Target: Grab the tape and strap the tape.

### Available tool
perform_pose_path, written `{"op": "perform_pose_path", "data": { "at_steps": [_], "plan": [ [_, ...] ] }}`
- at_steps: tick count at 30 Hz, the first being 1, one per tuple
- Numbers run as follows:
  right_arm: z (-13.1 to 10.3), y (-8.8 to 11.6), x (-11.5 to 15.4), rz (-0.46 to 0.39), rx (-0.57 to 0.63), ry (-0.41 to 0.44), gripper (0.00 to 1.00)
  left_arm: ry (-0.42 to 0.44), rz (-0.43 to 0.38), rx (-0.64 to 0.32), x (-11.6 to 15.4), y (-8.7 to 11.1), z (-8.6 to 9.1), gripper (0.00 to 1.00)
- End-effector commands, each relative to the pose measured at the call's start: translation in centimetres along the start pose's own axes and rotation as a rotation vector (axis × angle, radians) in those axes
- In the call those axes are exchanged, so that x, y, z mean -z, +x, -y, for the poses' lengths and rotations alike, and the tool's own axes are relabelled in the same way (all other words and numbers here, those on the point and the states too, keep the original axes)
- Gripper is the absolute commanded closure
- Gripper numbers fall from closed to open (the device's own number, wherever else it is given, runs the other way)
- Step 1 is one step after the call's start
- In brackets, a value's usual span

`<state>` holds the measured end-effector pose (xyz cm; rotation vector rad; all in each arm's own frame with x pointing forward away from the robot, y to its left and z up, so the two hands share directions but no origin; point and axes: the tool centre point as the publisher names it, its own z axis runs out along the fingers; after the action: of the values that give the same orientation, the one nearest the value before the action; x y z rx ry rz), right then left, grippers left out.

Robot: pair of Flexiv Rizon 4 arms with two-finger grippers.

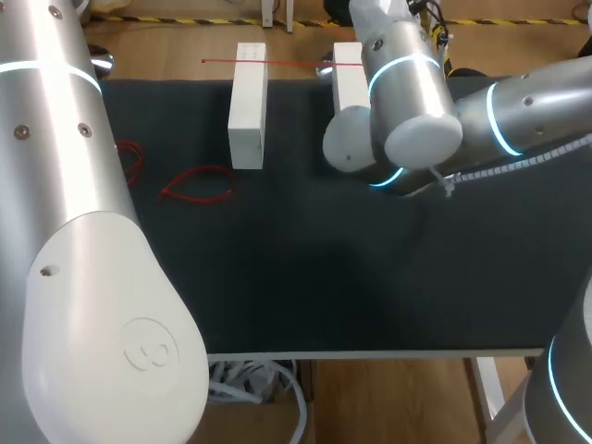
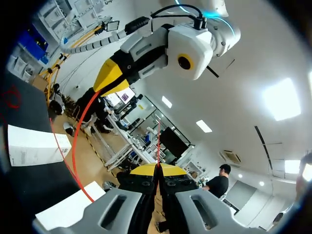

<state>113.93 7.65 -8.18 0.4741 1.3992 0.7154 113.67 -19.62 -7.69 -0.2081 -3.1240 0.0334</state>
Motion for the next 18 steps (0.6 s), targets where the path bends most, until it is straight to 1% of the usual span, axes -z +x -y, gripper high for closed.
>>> {"op": "perform_pose_path", "data": {
  "at_steps": [1, 7, 8, 9, 10, 12, 13, 14, 16, 18],
  "plan": [
    [0.2, -0.2, 0.0, -0.007, -0.003, -0.007, 1.0, -0.005, -0.002, 0.001, 0.1, -0.1, 0.1, 1.0],
    [0.2, -0.2, 0.0, -0.007, -0.003, -0.007, 1.0, -0.005, -0.002, 0.001, 0.1, -0.1, 0.1, 1.0],
    [0.1, 0.0, 0.1, -0.008, 0.034, 0.016, 1.0, -0.005, -0.002, 0.001, 0.1, -0.1, 0.1, 1.0],
    [0.0, 0.0, 0.1, 0.038, 0.066, 0.05, 1.0, -0.005, -0.002, 0.001, 0.1, -0.1, 0.1, 1.0],
    [0.0, 0.0, 0.2, 0.07, 0.07, 0.069, 1.0, -0.005, -0.002, 0.001, 0.1, -0.1, 0.1, 1.0],
    [-0.3, -0.1, 0.2, 0.108, 0.077, 0.119, 1.0, -0.005, -0.002, 0.001, 0.1, -0.1, 0.1, 1.0],
    [-0.5, -0.2, 0.1, 0.125, 0.076, 0.125, 1.0, -0.005, -0.002, 0.001, 0.1, -0.1, 0.1, 1.0],
    [-0.6, -0.3, 0.0, 0.138, 0.084, 0.133, 1.0, -0.005, -0.002, 0.001, 0.1, -0.1, 0.1, 1.0],
    [-1.2, -0.5, -0.2, 0.137, 0.114, 0.121, 1.0, -0.005, -0.002, 0.001, 0.1, -0.1, 0.1, 1.0],
    [-1.7, -0.4, -0.3, 0.134, 0.112, 0.12, 1.0, -0.005, -0.002, 0.001, 0.1, -0.1, 0.1, 1.0]
  ]
}}
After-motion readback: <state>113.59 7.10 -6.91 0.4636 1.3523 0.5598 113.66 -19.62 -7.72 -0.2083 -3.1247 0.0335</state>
